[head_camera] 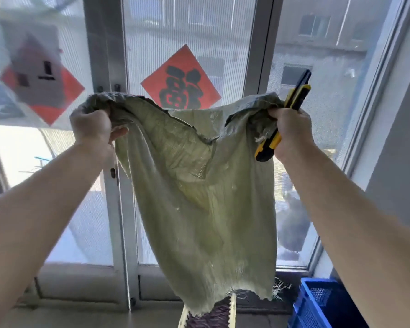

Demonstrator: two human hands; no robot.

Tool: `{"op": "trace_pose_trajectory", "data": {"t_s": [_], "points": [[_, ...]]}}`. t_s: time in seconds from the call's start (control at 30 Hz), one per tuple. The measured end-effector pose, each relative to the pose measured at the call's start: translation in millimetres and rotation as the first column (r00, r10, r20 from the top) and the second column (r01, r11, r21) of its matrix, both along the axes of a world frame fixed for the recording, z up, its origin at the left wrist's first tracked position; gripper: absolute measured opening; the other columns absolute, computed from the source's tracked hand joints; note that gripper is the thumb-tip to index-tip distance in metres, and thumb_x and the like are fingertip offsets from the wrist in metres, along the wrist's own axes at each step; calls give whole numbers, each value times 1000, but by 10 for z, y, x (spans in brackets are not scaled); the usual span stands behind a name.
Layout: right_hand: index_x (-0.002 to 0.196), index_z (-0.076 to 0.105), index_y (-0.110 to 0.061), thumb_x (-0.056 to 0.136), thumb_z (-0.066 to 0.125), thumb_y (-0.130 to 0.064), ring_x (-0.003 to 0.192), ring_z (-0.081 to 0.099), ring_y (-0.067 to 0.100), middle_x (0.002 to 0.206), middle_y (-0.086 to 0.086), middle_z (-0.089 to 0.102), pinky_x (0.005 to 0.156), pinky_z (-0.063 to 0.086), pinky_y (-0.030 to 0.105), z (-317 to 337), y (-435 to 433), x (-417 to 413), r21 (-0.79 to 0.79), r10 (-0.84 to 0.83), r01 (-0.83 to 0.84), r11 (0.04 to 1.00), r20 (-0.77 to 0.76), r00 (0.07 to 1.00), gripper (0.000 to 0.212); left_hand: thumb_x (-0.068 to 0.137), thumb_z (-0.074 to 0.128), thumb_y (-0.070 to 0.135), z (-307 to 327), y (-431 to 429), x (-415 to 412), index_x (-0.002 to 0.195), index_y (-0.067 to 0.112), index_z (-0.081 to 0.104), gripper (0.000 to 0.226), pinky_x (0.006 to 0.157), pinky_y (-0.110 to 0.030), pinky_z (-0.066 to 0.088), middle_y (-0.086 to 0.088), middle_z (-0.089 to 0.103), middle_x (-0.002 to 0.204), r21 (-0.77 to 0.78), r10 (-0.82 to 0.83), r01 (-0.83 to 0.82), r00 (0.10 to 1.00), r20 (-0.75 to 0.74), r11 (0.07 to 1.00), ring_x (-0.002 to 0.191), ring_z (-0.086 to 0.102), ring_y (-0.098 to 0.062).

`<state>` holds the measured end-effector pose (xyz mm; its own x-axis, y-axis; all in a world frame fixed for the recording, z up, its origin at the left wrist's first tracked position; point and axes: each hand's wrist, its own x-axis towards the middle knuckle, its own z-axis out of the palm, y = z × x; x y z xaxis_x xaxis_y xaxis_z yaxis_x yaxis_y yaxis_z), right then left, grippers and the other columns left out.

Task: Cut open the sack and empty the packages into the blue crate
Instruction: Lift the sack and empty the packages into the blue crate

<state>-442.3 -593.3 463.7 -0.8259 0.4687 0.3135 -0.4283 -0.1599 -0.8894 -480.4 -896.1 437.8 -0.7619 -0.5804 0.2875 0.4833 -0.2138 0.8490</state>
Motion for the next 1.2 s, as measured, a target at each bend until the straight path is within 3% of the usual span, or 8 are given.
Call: {"op": "trace_pose_trajectory", "data": {"t_s": [0.1,0.27,0.4,0.57,0.67,0.87,1.07,1.2], "points": [[80,61,-16,85,58,0,90,64,28,85,8,64,90,53,44,-64,-290,-49,8,77,-77,997,37,996,16,87,48,4,-101,-359,239,79,22,66,27,47,-33,58,-13,68,96,3,136,-136,990,26,991,71,69,-27],[79,59,-13,86,57,1,78,60,23,76,6,61,76,53,38,-208,-801,-81,-12,256,-255,967,65,965,16,74,50,10,-285,-1004,722,68,23,69,24,62,-48,61,-12,69,90,-8,380,-380,922,68,925,87,70,-39],[81,62,-9,83,58,3,81,61,29,82,12,62,85,54,47,-342,-1291,-76,-27,395,-394,919,97,913,12,68,54,18,-432,-1519,1168,74,19,68,15,76,-54,59,-15,73,98,-35,532,-532,839,114,846,93,71,-35],[81,60,-10,85,56,3,98,65,36,90,13,63,92,53,49,-541,-1991,-5,-32,541,-543,839,141,829,14,59,60,29,-673,-2268,1729,71,15,59,18,76,-56,57,-18,70,97,-40,671,-676,720,178,736,89,71,-36],[90,63,-8,84,58,1,98,66,36,92,14,65,90,54,47,-644,-2454,68,-34,601,-606,795,181,778,11,65,63,27,-716,-2422,2184,76,18,58,15,77,-53,58,-14,69,101,-27,707,-718,678,203,696,89,69,-33],[81,59,-7,83,57,3,93,65,34,87,14,62,91,54,50,-830,-3491,246,-19,705,-723,690,245,666,11,91,55,7,-844,-2953,2705,94,18,56,12,47,-33,59,-14,64,109,63,734,-751,657,171,658,84,67,-30],[79,57,-8,85,59,2,72,61,24,82,11,61,66,53,32,-1089,-4621,452,-3,759,-799,601,317,569,12,93,52,6,-1087,-3695,3193,92,24,52,18,56,-39,61,-14,63,116,62,752,-787,606,258,613,86,69,-29],[96,61,-4,83,64,-1,82,62,27,88,14,63,74,54,37,-1234,-5284,574,0,784,-838,546,354,510,14,92,49,0,-1203,-4184,3451,102,22,53,25,61,-40,61,-16,61,120,79,741,-785,608,284,614,88,67,-30]]}}
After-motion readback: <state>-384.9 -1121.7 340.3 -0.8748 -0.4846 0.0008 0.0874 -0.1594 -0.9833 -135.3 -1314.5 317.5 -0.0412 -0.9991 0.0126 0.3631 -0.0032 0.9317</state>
